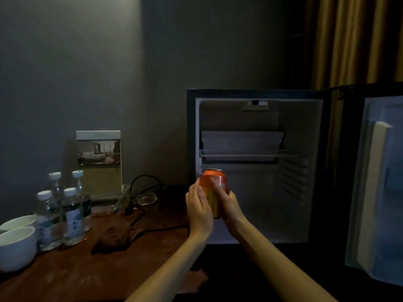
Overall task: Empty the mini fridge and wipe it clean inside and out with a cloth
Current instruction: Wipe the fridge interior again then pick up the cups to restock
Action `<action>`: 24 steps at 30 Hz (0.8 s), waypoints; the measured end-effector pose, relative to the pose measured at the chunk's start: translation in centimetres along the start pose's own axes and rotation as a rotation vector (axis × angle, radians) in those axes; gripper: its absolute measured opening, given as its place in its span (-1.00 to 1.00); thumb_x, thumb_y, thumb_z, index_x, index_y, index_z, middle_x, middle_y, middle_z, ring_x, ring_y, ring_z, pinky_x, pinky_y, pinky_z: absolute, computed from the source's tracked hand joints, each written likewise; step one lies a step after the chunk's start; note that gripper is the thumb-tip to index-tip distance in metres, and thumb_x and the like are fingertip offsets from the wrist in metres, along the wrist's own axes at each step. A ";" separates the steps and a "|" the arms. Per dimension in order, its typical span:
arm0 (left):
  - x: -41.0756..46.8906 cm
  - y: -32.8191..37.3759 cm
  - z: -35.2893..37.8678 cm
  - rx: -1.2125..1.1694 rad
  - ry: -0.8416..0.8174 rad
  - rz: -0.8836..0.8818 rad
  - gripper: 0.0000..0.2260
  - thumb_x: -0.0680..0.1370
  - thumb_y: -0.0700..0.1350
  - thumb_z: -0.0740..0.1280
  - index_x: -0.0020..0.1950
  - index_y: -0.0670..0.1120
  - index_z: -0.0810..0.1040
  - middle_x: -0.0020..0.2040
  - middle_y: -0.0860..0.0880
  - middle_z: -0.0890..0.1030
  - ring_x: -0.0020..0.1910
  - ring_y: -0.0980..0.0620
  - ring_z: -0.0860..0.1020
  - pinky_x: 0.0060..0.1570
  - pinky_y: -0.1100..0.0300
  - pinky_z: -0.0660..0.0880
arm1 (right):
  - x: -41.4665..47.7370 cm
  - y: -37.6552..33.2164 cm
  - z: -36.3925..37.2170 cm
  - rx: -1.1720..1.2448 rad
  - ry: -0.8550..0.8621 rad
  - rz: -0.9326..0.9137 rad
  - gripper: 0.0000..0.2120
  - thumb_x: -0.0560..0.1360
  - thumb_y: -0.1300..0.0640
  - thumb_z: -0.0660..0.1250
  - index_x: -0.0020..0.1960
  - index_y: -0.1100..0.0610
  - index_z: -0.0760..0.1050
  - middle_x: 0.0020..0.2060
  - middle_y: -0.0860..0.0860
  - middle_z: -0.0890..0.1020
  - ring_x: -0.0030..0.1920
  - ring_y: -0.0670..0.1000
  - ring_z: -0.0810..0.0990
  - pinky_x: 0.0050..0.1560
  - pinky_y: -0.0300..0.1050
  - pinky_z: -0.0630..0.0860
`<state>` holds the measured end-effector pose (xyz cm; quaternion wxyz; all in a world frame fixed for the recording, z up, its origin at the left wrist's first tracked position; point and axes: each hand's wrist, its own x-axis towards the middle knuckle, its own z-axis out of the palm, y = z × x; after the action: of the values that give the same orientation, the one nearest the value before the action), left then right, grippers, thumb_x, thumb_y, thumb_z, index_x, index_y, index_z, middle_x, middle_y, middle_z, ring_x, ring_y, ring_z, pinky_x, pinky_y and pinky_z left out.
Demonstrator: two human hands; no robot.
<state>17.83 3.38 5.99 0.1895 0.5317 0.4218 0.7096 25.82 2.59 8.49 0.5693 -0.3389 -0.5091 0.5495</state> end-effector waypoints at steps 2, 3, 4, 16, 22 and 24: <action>1.0 -0.2 0.8 0.049 -0.097 0.035 -0.76 0.67 -0.03 0.03 0.18 0.00 0.47 0.08 0.02 0.47 0.10 0.06 0.51 0.17 0.10 0.46 | 0.8 -0.7 -1.7 -0.001 0.022 -0.016 -0.34 0.31 -0.18 0.36 0.31 0.13 0.40 0.15 0.14 0.58 0.13 0.12 0.59 0.04 -0.02 0.54; 1.6 0.1 1.1 0.084 -0.158 0.069 -0.79 0.67 -0.05 0.05 0.13 0.03 0.47 0.06 0.05 0.50 0.10 0.08 0.53 0.18 0.12 0.47 | 1.3 -1.1 -2.6 -0.004 0.034 -0.021 -0.34 0.30 -0.19 0.36 0.29 0.14 0.42 0.14 0.14 0.59 0.12 0.12 0.60 0.04 -0.02 0.54; 2.3 0.0 1.4 0.116 -0.225 0.123 -0.79 0.67 -0.07 0.06 0.16 0.03 0.48 0.09 0.07 0.52 0.14 0.11 0.53 0.22 0.15 0.46 | 1.7 -1.7 -3.3 -0.002 0.046 -0.032 -0.37 0.30 -0.20 0.35 0.26 0.13 0.43 0.12 0.14 0.60 0.11 0.11 0.60 0.04 -0.02 0.55; 9.7 2.1 3.9 1.211 -0.384 0.478 -0.25 0.54 -0.14 0.34 0.57 -0.19 -0.06 0.57 -0.17 0.04 0.56 -0.13 -0.02 0.50 0.07 -0.11 | 8.1 -8.7 -5.8 -0.137 0.183 -0.342 -0.54 0.54 -0.05 0.27 0.39 0.07 0.33 -0.01 0.04 0.59 -0.13 -0.08 0.59 -0.31 -0.23 0.57; 9.3 1.5 4.3 1.216 -0.332 0.516 -0.17 0.05 -0.05 0.64 0.26 -0.27 0.54 0.20 -0.22 0.59 0.22 -0.18 0.56 0.23 -0.01 0.47 | 10.7 -11.0 -4.3 -0.184 0.237 -0.398 -0.59 0.57 -0.07 0.24 0.34 0.10 0.37 0.02 0.07 0.56 -0.16 -0.08 0.58 -0.26 -0.24 0.57; 9.1 1.7 4.2 1.189 -0.368 0.478 -0.17 0.35 -0.05 0.52 0.50 -0.28 0.21 0.47 -0.26 0.29 0.48 -0.21 0.25 0.48 -0.04 0.16 | 11.4 -11.7 -3.8 -0.217 0.244 -0.403 -0.57 0.57 -0.10 0.22 0.33 0.12 0.38 0.05 0.08 0.53 -0.10 -0.01 0.56 -0.06 -0.12 0.53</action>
<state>18.66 10.63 13.07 -0.2294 0.7371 0.5725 0.2762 31.35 12.41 20.98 0.6847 -0.3537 -0.5498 0.3223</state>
